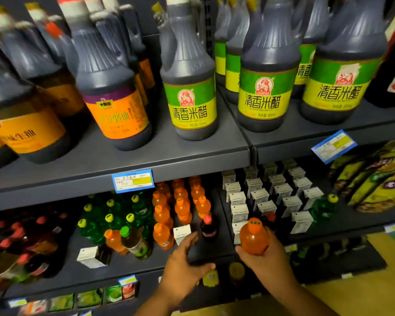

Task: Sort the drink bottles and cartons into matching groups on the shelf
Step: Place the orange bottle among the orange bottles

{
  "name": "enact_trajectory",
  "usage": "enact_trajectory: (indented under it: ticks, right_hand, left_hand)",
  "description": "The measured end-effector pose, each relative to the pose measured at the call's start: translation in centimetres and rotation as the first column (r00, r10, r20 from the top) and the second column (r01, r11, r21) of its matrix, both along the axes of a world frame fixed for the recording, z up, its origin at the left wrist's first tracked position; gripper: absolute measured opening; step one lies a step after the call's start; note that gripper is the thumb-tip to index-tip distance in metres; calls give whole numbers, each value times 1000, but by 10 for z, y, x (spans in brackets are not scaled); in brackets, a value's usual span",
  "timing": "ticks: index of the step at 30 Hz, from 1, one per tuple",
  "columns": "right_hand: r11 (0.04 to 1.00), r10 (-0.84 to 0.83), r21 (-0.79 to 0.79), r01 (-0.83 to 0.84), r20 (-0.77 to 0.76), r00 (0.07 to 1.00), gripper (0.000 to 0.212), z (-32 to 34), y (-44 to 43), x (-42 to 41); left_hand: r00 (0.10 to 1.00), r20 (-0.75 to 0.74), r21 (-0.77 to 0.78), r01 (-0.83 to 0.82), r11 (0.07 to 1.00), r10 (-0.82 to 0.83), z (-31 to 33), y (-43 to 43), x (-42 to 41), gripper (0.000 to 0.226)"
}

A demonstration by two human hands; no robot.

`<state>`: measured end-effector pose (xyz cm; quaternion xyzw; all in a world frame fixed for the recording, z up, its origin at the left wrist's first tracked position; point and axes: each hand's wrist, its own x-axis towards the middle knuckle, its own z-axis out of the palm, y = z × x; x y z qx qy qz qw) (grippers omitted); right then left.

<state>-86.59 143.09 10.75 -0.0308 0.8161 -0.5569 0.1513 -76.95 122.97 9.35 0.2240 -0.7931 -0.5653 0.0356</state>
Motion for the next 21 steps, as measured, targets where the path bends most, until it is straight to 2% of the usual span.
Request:
enact_trajectory:
  ticks: [5, 12, 16, 21]
  right_hand:
    - [999, -27, -33, 27, -7, 1000, 58, -2, 12, -10]
    - [998, -44, -54, 46, 31, 999, 60, -22, 29, -25]
    - [997, -74, 9, 74, 64, 995, 73, -41, 27, -32]
    - [997, -59, 45, 56, 63, 996, 69, -62, 25, -34]
  left_hand:
    - [999, 17, 14, -36, 999, 36, -28, 3, -6, 78]
    - [979, 52, 62, -199, 978, 196, -65, 3, -30, 96]
    - [972, 8, 49, -235, 971, 235, -77, 8, -57, 96]
    - [951, -43, 74, -301, 951, 305, -105, 12, -92, 90]
